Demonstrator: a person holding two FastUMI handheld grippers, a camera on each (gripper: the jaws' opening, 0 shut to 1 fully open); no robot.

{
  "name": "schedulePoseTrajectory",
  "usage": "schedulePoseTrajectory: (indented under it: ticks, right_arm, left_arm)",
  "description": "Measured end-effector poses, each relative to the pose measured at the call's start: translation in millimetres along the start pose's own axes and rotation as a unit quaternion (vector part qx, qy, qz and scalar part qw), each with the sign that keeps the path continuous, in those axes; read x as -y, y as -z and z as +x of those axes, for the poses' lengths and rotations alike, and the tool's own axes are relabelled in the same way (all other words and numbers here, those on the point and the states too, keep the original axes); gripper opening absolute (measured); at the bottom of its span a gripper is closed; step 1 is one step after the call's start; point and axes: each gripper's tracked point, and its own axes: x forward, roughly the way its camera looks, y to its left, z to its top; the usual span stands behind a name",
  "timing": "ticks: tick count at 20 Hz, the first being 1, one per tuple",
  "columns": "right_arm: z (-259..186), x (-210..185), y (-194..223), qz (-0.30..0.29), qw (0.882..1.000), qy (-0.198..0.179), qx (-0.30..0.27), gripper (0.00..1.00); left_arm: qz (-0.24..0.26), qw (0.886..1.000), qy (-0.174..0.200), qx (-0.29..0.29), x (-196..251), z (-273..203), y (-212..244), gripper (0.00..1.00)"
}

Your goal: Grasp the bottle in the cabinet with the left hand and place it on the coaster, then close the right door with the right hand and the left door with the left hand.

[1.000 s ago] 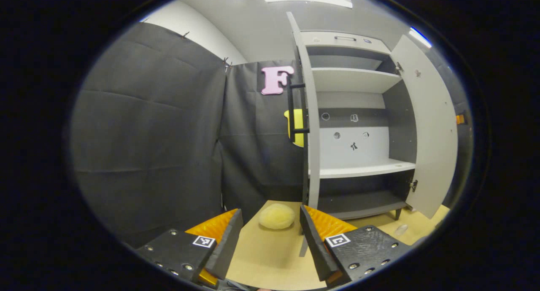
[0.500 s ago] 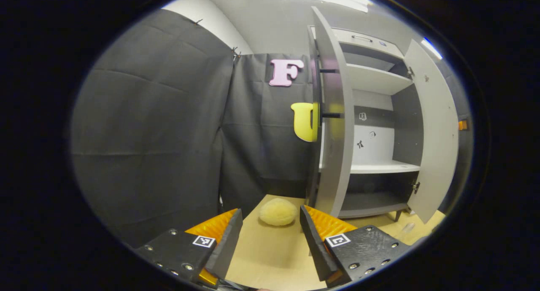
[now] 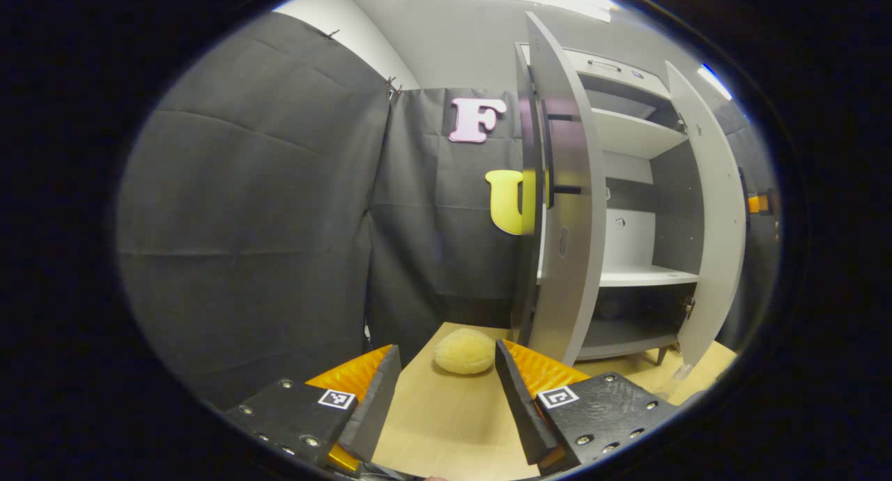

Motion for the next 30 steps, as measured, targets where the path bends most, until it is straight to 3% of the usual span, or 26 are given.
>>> schedulePoseTrajectory:
  ticks: [7, 8, 13, 20, 26, 30]
  right_arm:
    - [21, -62, 15, 0.011, 0.997, -0.067, -0.023, 0.92]
    - [24, -68, 16, 0.01, 0.997, -0.071, -0.024, 0.95]
    - [32, -82, 16, 0.007, 0.997, -0.076, -0.021, 0.92]
    - [22, -84, 33, 0.003, 0.995, -0.09, -0.038, 0.92]
    - [5, -57, 57, -0.052, 0.995, -0.079, -0.042, 0.95]
    - [-5, -39, 67, -0.044, 0.995, -0.077, -0.046, 0.95]
  left_arm:
    - [-0.012, 0.999, -0.028, -0.009, -5, -3, 1, 0.8]
    - [-0.013, 0.999, -0.034, -0.011, -5, -3, 0, 0.8]
    - [-0.018, 0.999, -0.045, -0.012, -7, 0, -2, 0.8]
    - [-0.012, 0.999, -0.045, -0.013, -8, 2, -15, 0.8]
    - [-0.009, 0.999, -0.032, 0.0, 2, 45, -68, 0.79]
    - [-0.013, 1.0, -0.022, 0.009, 15, 70, -101, 0.79]
